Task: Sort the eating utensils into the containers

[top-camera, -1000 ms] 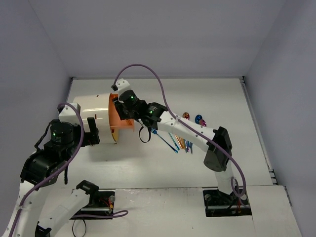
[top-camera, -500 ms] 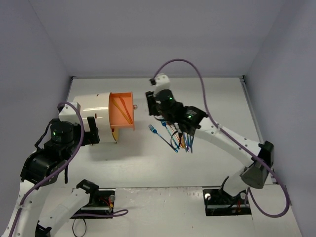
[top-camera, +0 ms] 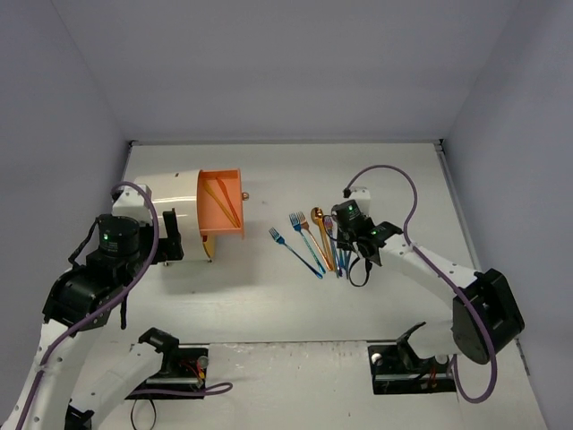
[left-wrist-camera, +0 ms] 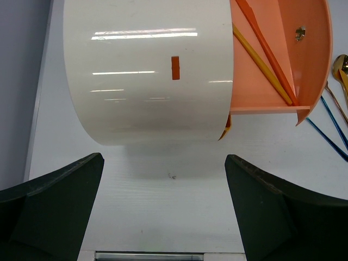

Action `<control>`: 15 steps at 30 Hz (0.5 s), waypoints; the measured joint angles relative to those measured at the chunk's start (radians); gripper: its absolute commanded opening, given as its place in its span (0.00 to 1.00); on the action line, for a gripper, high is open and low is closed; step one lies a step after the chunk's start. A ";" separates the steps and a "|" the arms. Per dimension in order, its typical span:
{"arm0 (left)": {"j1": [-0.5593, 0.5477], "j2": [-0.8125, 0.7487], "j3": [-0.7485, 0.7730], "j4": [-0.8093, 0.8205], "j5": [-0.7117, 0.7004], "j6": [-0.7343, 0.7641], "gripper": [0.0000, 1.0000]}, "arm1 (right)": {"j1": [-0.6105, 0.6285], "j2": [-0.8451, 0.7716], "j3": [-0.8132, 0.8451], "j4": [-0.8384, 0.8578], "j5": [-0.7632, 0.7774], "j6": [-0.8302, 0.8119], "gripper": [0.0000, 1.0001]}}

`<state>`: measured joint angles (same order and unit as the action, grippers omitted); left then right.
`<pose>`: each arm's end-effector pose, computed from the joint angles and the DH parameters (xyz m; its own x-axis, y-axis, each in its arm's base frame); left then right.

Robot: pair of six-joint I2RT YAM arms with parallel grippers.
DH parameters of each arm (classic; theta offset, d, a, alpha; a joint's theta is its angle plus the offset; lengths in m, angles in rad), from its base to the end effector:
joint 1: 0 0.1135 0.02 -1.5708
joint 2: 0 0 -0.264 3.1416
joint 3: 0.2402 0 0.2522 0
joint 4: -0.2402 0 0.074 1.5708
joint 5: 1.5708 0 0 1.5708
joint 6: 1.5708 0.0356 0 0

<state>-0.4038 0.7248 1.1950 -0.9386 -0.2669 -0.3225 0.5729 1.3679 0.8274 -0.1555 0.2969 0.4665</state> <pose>0.1050 -0.0347 0.4041 -0.4453 -0.1422 -0.8840 0.0226 0.9852 -0.1699 0.2499 0.1488 0.2282 -0.6295 0.1057 -0.7698 -0.0521 0.9827 0.1776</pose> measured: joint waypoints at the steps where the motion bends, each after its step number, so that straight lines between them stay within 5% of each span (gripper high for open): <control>1: 0.000 0.002 0.000 0.000 0.001 0.000 0.93 | -0.014 0.013 -0.007 0.010 -0.011 0.004 0.18; 15: 0.000 -0.015 0.000 0.000 0.009 -0.004 0.93 | -0.083 0.244 -0.019 0.150 -0.105 0.005 0.14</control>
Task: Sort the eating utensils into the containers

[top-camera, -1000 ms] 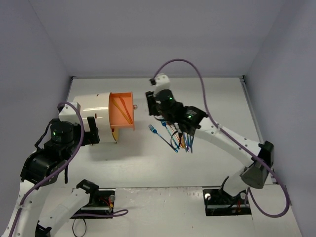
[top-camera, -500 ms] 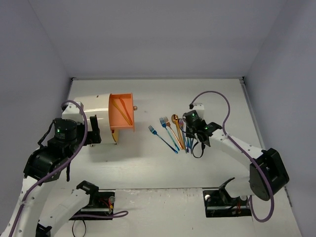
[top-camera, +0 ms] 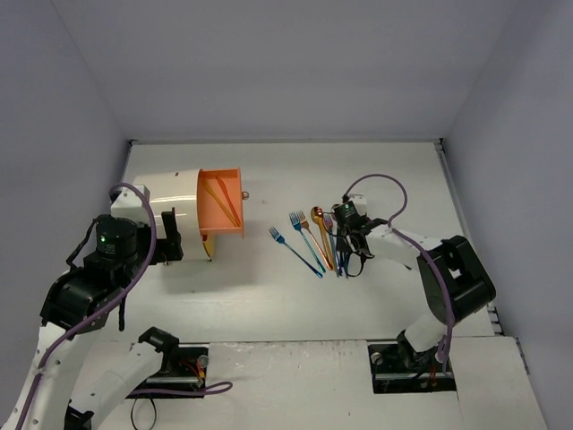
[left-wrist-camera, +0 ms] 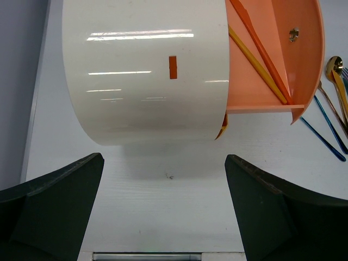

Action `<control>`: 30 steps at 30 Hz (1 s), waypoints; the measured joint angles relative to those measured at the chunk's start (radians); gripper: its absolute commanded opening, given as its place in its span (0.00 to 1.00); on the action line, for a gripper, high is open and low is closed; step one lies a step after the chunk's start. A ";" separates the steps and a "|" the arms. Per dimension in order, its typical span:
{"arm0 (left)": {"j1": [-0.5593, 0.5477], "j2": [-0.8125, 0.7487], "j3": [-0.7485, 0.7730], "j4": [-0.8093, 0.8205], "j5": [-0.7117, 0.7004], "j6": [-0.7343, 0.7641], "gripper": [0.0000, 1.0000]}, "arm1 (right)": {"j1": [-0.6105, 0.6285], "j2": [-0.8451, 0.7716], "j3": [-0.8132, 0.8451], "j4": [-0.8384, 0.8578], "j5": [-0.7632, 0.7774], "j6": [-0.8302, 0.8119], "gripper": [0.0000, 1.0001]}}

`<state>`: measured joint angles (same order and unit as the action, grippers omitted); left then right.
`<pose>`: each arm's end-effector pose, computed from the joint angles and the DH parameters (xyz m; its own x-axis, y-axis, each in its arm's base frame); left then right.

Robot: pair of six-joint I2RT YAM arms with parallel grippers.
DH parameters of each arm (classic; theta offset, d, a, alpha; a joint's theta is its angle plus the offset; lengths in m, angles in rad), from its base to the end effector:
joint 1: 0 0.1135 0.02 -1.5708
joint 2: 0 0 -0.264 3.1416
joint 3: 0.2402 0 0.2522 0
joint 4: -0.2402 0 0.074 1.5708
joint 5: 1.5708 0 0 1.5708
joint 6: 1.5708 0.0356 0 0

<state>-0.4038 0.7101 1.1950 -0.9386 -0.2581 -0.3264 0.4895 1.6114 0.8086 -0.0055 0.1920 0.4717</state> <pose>0.1011 -0.0333 0.4053 -0.4359 -0.1509 -0.8872 0.0308 0.9828 -0.1822 0.2850 0.1441 0.1640 -0.7254 0.1190 -0.6780 -0.0175 0.9814 0.1910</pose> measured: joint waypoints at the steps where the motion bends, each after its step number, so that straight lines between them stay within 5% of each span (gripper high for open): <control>1: 0.000 -0.001 0.000 0.000 0.000 0.000 0.93 | -0.002 0.004 0.001 0.007 -0.001 0.000 0.15; 6: 0.000 -0.005 0.000 0.000 0.000 0.000 0.93 | -0.006 0.018 0.002 0.030 -0.002 0.002 0.15; 11: 0.000 -0.004 0.000 0.000 0.002 -0.001 0.93 | -0.012 0.019 0.000 0.040 -0.002 0.002 0.00; 21: 0.000 0.000 0.000 0.000 0.006 -0.004 0.93 | -0.016 -0.088 0.004 -0.004 -0.015 -0.026 0.00; 30: 0.000 0.013 0.000 0.000 0.006 -0.005 0.93 | 0.165 -0.258 0.410 -0.055 -0.044 -0.132 0.00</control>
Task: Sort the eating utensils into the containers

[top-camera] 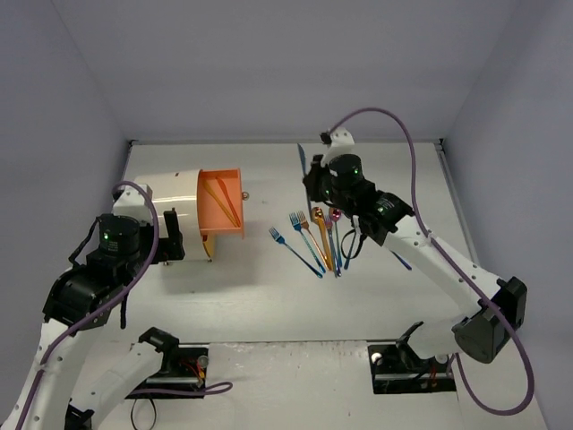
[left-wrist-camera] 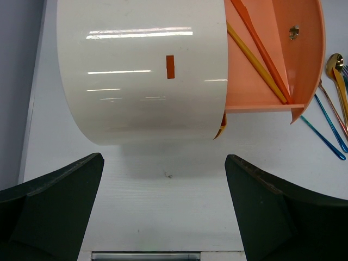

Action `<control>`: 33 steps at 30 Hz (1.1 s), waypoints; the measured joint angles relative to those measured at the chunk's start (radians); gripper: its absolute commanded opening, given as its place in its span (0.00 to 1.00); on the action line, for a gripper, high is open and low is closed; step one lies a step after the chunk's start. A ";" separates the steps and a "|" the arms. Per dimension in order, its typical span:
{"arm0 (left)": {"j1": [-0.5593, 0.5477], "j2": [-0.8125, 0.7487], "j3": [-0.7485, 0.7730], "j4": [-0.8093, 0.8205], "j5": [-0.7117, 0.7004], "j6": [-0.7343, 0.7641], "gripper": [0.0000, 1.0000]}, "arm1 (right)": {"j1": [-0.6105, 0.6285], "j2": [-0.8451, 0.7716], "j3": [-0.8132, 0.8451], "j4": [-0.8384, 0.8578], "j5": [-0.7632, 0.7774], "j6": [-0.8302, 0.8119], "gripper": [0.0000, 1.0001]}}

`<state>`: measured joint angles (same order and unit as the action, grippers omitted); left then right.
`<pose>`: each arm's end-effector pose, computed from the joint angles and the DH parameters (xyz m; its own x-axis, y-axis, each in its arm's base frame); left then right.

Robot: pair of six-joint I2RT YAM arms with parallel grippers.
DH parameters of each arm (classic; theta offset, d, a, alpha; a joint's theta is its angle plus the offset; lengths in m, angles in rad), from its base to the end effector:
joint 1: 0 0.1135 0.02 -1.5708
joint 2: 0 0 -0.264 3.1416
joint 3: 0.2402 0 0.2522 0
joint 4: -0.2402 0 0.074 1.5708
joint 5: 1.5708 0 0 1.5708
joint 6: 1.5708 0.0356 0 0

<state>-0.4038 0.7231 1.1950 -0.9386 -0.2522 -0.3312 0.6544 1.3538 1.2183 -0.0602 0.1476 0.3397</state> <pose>0.1045 -0.0350 0.4042 -0.4484 -0.1508 -0.8810 0.0315 0.9824 -0.1842 0.2580 0.1913 0.3764 -0.3079 0.1792 -0.9344 -0.4083 0.8622 0.2999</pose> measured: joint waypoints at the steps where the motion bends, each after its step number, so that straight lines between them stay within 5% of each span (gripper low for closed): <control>1: 0.000 0.001 0.000 0.000 0.000 0.000 0.93 | 0.032 0.009 0.058 0.007 -0.011 -0.015 0.00; 8: 0.000 0.004 0.000 0.000 0.001 -0.012 0.93 | 0.183 0.204 0.455 0.020 -0.064 -0.110 0.00; 14: 0.000 -0.013 0.000 0.000 0.005 -0.030 0.93 | 0.259 0.423 0.626 0.026 -0.086 -0.148 0.00; 19: 0.000 -0.038 0.000 -0.001 0.010 -0.047 0.93 | 0.309 0.543 0.677 0.025 -0.088 -0.159 0.01; 23: 0.000 -0.045 0.000 -0.001 0.013 -0.050 0.93 | 0.334 0.587 0.693 0.026 -0.073 -0.162 0.13; 33: 0.000 -0.045 0.000 -0.001 0.013 -0.056 0.93 | 0.337 0.603 0.673 0.037 -0.011 -0.187 0.23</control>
<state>-0.4038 0.6777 1.1950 -0.9398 -0.2394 -0.3870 0.9916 1.9564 1.8916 -0.0234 0.1365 0.1529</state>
